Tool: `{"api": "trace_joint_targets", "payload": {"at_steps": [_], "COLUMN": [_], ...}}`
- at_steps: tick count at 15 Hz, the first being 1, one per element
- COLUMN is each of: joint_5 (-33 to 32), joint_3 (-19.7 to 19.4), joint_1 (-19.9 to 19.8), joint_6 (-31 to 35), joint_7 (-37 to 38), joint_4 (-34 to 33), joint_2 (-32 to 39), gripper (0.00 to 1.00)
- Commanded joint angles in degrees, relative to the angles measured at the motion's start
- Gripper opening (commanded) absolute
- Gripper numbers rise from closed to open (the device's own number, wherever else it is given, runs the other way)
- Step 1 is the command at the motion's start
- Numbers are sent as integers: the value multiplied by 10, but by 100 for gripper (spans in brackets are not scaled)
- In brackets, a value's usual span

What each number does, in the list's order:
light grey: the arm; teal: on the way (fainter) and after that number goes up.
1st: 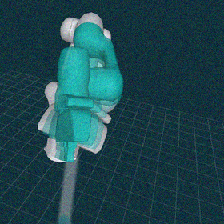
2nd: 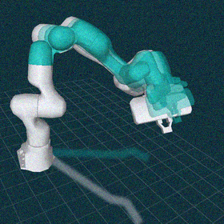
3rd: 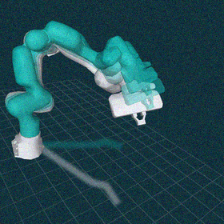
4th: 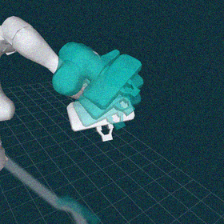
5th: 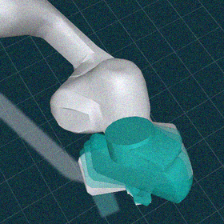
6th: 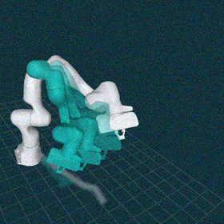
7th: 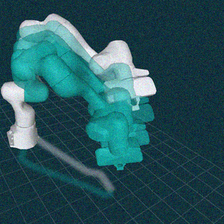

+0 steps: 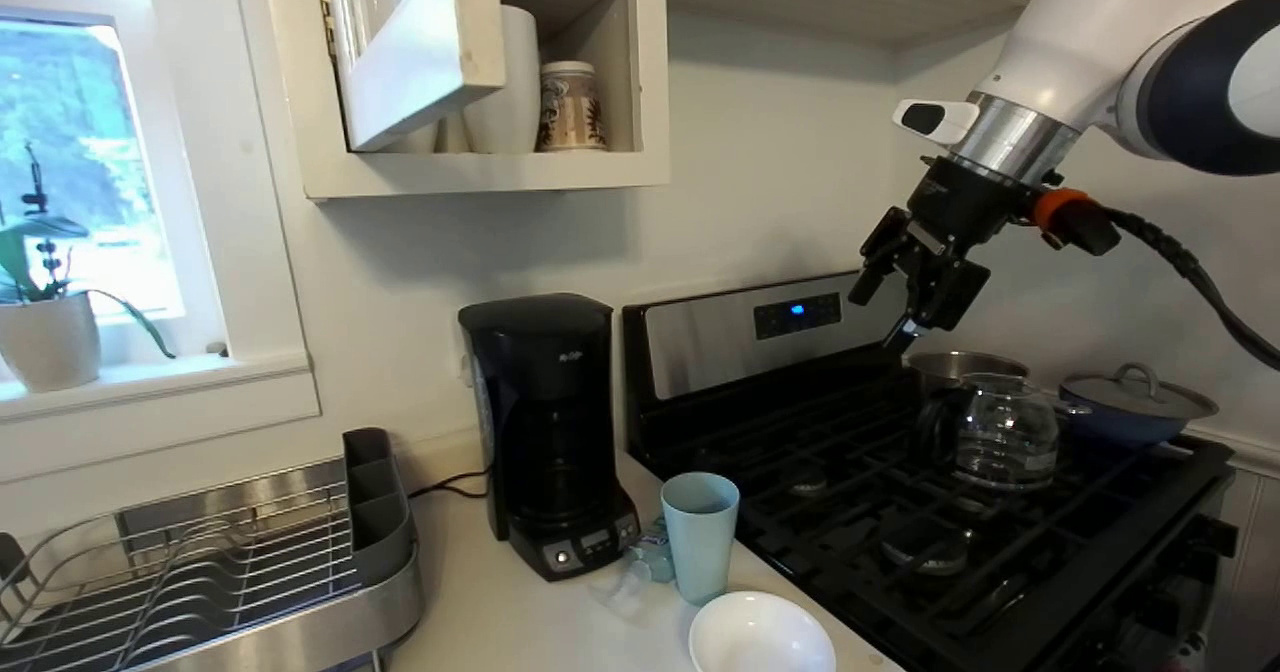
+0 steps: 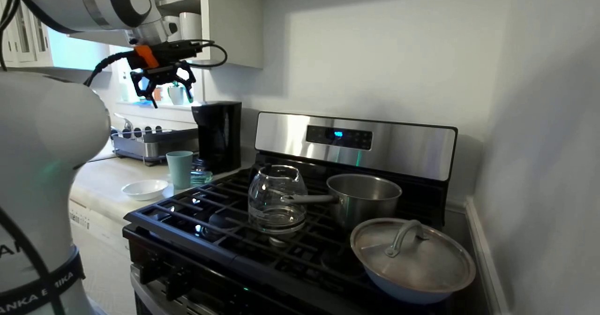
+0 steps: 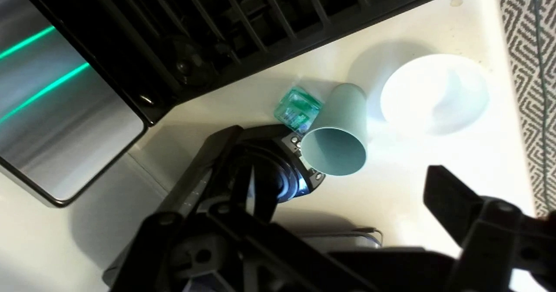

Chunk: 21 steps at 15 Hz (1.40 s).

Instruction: Move the grey cup to the left

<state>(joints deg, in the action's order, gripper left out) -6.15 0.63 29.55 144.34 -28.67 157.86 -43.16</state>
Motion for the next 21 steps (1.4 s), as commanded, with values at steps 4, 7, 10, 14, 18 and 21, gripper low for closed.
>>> {"api": "trace_joint_targets", "payload": {"at_steps": [4, 7, 10, 14, 18, 21], "joint_5": [22, 22, 17, 20, 4, -18], "joint_3": [4, 1, 13, 26, 60, 95], "joint_1": [106, 132, 122, 98, 53, 12], "joint_6": [31, 50, 68, 94, 127, 143], "joint_7": [-110, -160, -188, -213, -202, -171], "joint_4": [-49, -76, -96, -111, -123, -133], "joint_2": [123, 186, 245, 309, 361, 392], "gripper": [100, 100, 100, 100, 100, 100]}}
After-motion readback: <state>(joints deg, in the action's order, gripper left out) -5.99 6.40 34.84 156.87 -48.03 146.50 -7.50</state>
